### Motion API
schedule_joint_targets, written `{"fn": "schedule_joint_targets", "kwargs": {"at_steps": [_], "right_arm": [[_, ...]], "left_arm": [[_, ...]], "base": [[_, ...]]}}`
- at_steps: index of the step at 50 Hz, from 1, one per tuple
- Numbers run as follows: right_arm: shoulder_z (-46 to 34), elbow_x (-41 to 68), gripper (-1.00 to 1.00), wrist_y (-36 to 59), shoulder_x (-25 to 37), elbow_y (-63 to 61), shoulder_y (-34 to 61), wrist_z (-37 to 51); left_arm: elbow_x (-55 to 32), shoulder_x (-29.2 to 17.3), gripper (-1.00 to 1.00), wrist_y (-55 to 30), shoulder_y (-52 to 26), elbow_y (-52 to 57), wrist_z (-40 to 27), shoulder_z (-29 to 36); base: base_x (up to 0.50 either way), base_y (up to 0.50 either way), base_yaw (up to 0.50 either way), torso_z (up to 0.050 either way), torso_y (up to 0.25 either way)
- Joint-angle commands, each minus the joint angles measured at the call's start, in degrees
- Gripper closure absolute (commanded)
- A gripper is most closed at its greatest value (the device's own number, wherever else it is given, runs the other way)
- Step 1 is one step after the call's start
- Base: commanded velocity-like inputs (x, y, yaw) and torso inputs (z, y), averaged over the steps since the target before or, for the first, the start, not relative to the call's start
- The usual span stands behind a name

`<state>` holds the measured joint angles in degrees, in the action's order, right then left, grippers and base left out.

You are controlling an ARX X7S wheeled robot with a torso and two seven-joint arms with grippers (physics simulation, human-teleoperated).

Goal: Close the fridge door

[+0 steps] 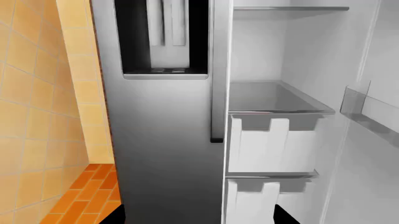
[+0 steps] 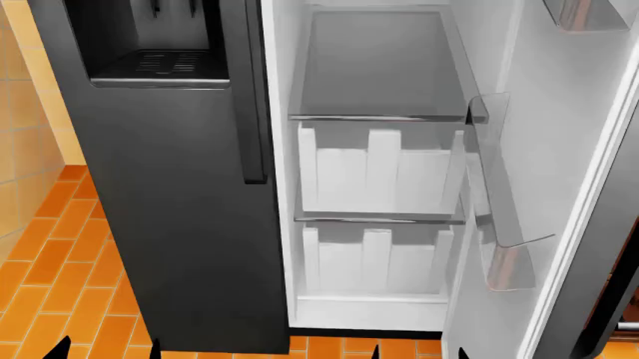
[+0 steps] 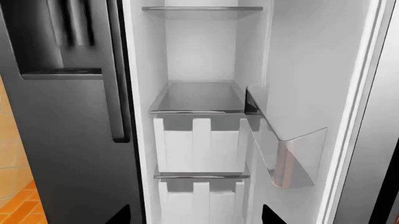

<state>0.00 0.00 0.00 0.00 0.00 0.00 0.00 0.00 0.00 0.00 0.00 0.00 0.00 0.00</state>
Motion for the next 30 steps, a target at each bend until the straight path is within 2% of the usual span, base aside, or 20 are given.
{"fn": "schedule_joint_targets", "kwargs": {"at_steps": [1, 20, 30], "right_arm": [[-1.5, 1.3, -1.00, -0.1, 1.3, 0.1, 0.0, 1.5], [-4.4, 4.3, -1.00, 0.5, 3.3, -2.1, -0.8, 4.5], [-6.0, 4.1, -1.00, 0.6, 4.2, -2.2, -0.6, 5.5]], "left_arm": [[-5.4, -5.3, -1.00, 1.3, -0.7, -1.4, -6.3, 6.5], [-6.7, -7.1, -1.00, 3.1, 0.1, 0.9, -6.1, 8.2], [-7.1, -7.6, -1.00, 3.2, -0.1, 0.7, -6.5, 8.7]], "base": [[0.00, 0.00, 0.00, 0.000, 0.000], [0.00, 0.00, 0.00, 0.000, 0.000], [0.00, -0.48, 0.00, 0.000, 0.000]]}}
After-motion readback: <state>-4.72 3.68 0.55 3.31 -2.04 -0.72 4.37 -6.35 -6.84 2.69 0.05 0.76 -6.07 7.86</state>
